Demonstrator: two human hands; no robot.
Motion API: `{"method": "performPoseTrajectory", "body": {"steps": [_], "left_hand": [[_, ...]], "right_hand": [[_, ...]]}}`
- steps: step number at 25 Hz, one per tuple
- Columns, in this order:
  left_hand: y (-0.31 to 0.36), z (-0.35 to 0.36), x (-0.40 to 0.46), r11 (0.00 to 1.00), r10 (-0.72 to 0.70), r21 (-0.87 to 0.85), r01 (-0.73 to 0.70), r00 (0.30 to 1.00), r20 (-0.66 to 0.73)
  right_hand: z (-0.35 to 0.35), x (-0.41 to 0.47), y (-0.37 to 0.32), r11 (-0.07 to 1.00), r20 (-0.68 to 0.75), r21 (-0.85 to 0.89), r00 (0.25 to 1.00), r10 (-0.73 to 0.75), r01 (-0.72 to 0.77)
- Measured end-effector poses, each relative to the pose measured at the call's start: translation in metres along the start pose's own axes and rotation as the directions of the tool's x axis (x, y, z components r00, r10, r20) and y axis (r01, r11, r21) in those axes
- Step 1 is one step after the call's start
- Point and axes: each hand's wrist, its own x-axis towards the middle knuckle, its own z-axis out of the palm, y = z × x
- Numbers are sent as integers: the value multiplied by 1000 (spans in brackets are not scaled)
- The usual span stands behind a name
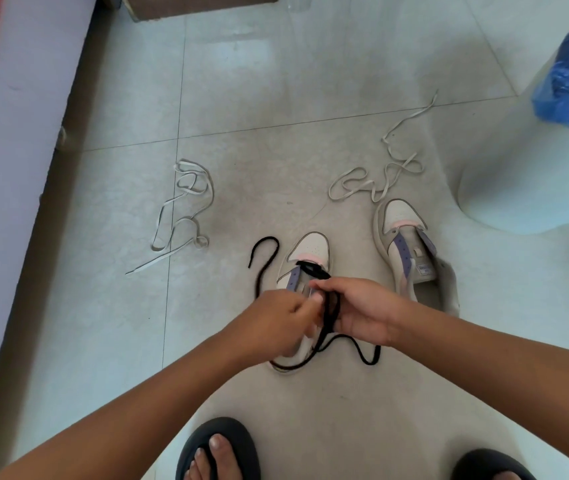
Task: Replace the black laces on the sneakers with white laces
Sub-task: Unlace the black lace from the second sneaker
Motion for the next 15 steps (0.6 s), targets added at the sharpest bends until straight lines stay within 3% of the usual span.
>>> {"method": "performPoseTrajectory", "body": {"steps": [2,3,5,7,10,12,15], "left_hand": [[-6,-3,4,930,-213,-312,195,977,-26],[-9,-2,7,859,-260,-446,252,965,44],[-11,3,9,623,-214,-700,348,937,276],[-10,8,9,404,-179,-840,362,932,315],[-11,0,8,373,-267,-902,215,956,117],[-12,-18,4,360,-261,-919,159,963,64],[-3,-57,-6,504,-175,-864,13,981,-87]], "right_hand": [[9,-11,0,998,35,65,999,-2,0],[15,-17,3,997,65,72,998,19,-23],[23,-30,11,995,122,41,989,80,-86],[23,-40,19,993,98,-64,990,104,-98],[5,-49,17,991,-113,-131,993,-32,17],[-9,-57,7,975,-192,-179,968,-164,130],[-15,-73,-15,865,-160,-398,905,-394,306]]}}
